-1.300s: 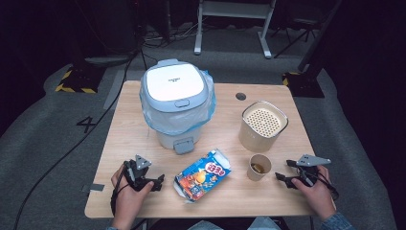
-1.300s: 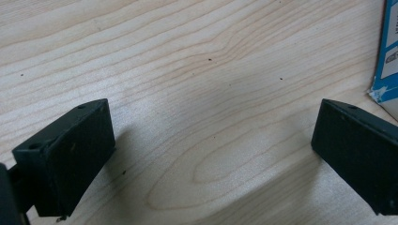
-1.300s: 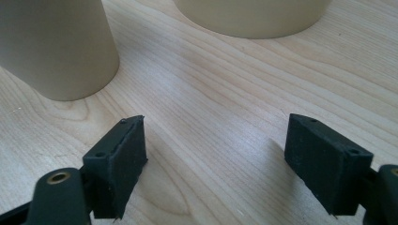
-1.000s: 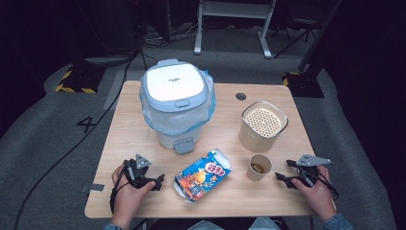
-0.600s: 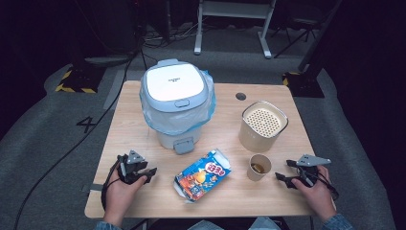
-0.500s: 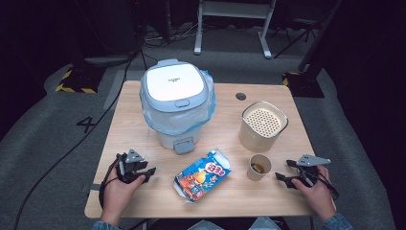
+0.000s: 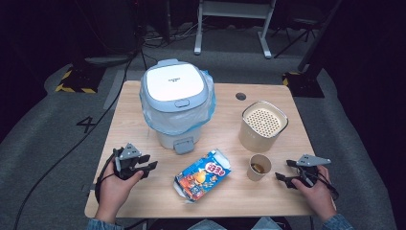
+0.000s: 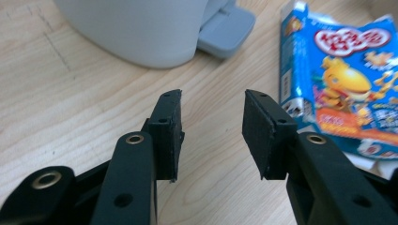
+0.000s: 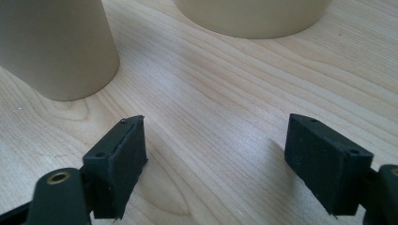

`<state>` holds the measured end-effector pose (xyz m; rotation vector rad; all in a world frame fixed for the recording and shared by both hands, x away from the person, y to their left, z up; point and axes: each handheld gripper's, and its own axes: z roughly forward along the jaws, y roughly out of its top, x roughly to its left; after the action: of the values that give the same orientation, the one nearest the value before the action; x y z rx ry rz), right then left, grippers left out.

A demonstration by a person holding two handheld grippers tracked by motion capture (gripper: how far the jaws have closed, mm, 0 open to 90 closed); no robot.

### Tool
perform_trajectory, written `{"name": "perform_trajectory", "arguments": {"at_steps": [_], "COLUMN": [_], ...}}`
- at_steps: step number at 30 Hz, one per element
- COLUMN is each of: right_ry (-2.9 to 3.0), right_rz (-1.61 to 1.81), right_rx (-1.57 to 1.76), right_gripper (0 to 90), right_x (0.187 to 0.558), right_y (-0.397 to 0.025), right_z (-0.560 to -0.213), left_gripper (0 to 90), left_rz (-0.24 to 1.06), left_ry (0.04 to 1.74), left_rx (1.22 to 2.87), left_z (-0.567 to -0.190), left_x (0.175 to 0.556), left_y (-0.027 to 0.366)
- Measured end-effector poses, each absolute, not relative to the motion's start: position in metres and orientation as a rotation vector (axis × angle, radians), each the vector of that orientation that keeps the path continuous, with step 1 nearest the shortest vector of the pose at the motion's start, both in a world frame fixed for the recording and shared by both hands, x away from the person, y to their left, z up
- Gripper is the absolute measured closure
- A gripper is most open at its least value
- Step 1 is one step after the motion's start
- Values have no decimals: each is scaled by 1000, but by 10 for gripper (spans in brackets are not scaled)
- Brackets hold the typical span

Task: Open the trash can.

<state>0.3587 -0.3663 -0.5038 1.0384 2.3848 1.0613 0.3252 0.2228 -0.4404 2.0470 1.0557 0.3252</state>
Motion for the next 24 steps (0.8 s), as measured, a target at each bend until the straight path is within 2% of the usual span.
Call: {"name": "perform_trajectory", "arguments": {"at_steps": [7, 11, 18, 24], "right_ry": [2385, 2385, 2385, 2385], "right_rz": [1061, 1062, 1061, 1062], "right_rx": [1038, 1038, 1038, 1039], "right_gripper": [215, 215, 215, 216], "right_x": [359, 359, 359, 359], "right_y": [-366, -366, -366, -366], "right_z": [-504, -504, -504, -504], "left_gripper": [617, 606, 681, 702], "left_rz": [318, 302, 303, 304], "left_ry": [959, 890, 795, 752], "left_rx": [2074, 2082, 2067, 2065], "left_z": [-414, -396, -365, -345], "left_x": [328, 332, 340, 350], "left_y": [217, 214, 210, 202]}}
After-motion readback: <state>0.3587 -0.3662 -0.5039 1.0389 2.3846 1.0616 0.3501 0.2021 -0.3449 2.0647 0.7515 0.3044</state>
